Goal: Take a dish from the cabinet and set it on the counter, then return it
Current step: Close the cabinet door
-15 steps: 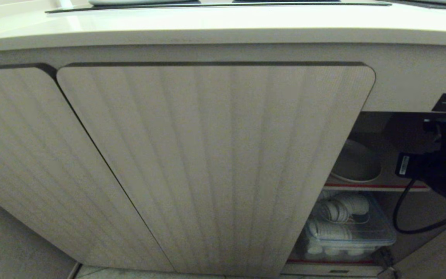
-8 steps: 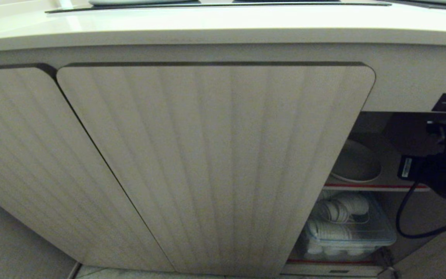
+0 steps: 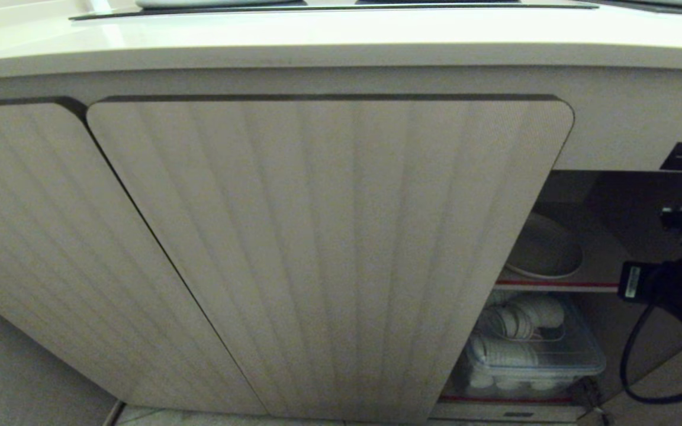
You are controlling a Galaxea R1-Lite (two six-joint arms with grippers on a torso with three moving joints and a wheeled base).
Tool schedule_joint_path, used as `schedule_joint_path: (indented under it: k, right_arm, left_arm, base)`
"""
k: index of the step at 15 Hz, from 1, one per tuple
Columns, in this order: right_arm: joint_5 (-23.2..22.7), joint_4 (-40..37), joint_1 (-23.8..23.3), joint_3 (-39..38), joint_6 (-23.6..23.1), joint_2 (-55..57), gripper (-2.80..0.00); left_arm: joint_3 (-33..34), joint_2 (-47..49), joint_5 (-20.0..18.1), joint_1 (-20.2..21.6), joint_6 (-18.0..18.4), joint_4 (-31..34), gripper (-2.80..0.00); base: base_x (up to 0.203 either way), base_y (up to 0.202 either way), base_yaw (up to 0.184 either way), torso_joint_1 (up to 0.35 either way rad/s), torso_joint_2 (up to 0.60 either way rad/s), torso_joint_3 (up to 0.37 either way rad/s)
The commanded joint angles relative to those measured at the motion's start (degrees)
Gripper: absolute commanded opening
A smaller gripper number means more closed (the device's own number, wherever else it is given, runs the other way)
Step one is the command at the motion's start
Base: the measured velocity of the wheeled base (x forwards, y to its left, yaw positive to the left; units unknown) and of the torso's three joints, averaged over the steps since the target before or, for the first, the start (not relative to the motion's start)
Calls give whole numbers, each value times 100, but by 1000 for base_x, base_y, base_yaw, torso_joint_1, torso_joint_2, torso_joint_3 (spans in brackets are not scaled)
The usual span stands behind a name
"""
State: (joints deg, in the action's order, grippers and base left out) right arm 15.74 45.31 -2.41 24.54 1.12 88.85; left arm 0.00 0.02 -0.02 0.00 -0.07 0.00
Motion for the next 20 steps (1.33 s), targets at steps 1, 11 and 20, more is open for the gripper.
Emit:
schedule_joint_path:
  k: [1,11,20]
  right_arm:
    - [8,31,4,-169,3,-209,-280]
    - [-26,-10,8,-1065,36,-1444,-280]
    - [-370,-708,237,-1885,-118,-3062,-280]
  left_arm:
    - [0,-2,2,0,-1,0,-280]
    - [0,-2,2,0,-1,0,-280]
    - [0,-2,2,0,-1,0,-280]
  base:
    - [0,0,0,0,0,0]
    - [0,0,0,0,0,0]
    - [0,0,0,0,0,0]
